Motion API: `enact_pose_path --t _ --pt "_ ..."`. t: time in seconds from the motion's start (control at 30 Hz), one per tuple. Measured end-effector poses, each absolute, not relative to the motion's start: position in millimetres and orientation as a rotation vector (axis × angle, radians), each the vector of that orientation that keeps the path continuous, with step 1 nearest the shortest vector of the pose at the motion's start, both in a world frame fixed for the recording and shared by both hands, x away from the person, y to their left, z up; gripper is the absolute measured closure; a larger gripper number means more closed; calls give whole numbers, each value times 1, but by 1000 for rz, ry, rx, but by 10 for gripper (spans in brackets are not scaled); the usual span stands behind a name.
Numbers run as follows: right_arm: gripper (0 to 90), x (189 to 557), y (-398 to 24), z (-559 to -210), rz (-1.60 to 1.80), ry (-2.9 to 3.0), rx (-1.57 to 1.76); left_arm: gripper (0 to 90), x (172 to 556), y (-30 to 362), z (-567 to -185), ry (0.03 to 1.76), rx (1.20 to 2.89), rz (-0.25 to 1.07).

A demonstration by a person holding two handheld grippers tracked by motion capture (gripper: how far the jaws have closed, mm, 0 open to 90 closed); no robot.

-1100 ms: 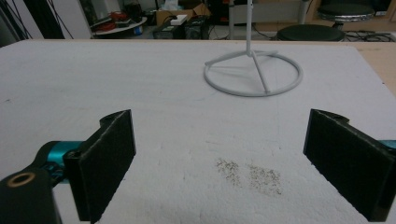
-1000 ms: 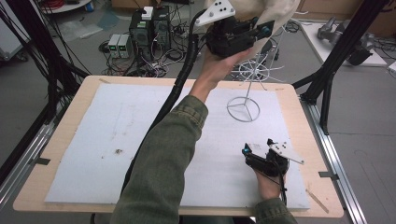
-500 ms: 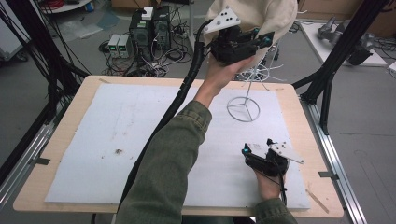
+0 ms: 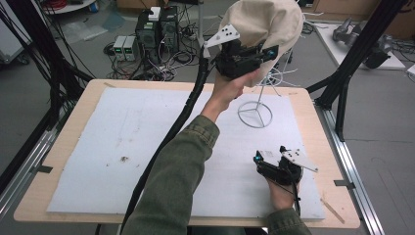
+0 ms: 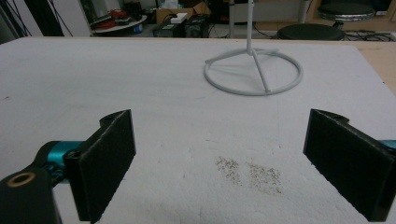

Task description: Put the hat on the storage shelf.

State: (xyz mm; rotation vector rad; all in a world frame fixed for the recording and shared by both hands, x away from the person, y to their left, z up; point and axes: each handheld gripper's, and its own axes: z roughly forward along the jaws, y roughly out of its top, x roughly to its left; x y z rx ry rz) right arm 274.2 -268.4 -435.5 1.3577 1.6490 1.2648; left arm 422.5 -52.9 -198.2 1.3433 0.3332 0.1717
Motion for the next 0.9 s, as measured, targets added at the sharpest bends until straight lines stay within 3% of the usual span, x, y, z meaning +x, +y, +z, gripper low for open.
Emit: enact_pose_path --t 0.2,0.4,0.9 --pt "80 274 -269 -436 1261 1646 1356 749 418 -48 -196 342 1365 195" --pt "80 275 -269 -436 1261 1645 1345 659 417 -47 -195 376 1381 236" --pt "80 274 -269 -435 1263 1644 1354 335 411 -48 -197 369 1378 329"
